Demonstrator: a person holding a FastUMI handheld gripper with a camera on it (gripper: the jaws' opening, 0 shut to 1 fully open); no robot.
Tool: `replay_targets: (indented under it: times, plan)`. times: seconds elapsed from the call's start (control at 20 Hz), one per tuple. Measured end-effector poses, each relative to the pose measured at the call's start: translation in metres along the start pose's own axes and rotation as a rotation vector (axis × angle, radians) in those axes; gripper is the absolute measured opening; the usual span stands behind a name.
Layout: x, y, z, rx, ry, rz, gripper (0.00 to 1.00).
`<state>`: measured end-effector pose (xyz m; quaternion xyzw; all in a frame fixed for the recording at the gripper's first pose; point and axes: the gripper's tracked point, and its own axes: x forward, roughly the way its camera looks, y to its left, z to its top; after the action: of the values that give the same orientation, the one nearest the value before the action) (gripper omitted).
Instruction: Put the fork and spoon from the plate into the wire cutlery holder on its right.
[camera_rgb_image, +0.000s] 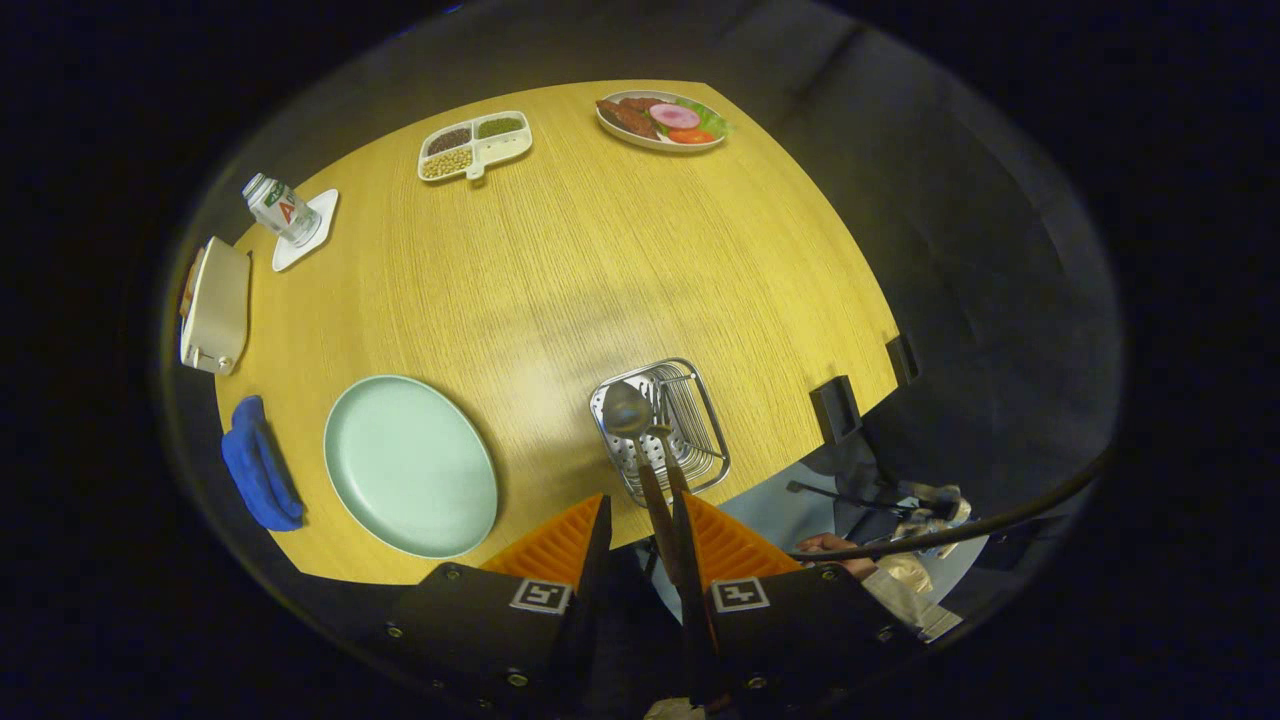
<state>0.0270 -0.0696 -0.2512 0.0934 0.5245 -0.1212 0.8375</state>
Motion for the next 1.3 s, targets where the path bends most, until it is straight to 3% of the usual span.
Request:
replay_targets:
  times: [0.25, 0.4, 0.55, 0.75, 1.05, 1.3]
  plan:
    - [-0.013, 0.0, 0.018, -0.042, -0.126, -0.013, 0.37]
    - [-0.033, -0.008, 0.043, -0.068, -0.293, -0.066, 0.37]
    - [-0.072, 0.0, 0.077, -0.085, -0.531, -0.052, 0.37]
    - [-0.156, 0.014, 0.114, -0.08, -0.87, -0.007, 0.36]
    - [-0.291, 0.049, 0.135, -0.029, -1.3, 0.137, 0.36]
    - [-0.358, 0.083, 0.119, -0.043, -1.453, 0.271, 0.36]
